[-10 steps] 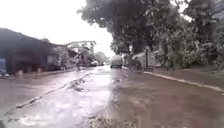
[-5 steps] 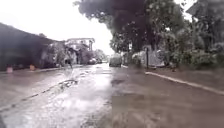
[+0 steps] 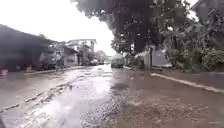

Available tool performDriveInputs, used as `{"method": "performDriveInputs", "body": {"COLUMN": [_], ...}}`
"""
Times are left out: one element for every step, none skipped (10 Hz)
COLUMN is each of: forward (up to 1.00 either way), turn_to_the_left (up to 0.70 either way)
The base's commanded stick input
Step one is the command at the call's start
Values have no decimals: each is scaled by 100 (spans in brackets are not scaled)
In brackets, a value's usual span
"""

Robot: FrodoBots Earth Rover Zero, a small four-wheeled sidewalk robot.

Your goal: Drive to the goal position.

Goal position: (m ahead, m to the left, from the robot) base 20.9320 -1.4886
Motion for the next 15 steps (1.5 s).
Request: {"method": "performDriveInputs", "body": {"forward": [100, 100, 100, 100, 100, 100, 100, 100, 100, 100, 100, 100, 100, 100, 100], "turn_to_the_left": [0, 0, 0, 0, 0, 0, 0, 0, 16, 11, 0, 27, 2, 25, 8]}}
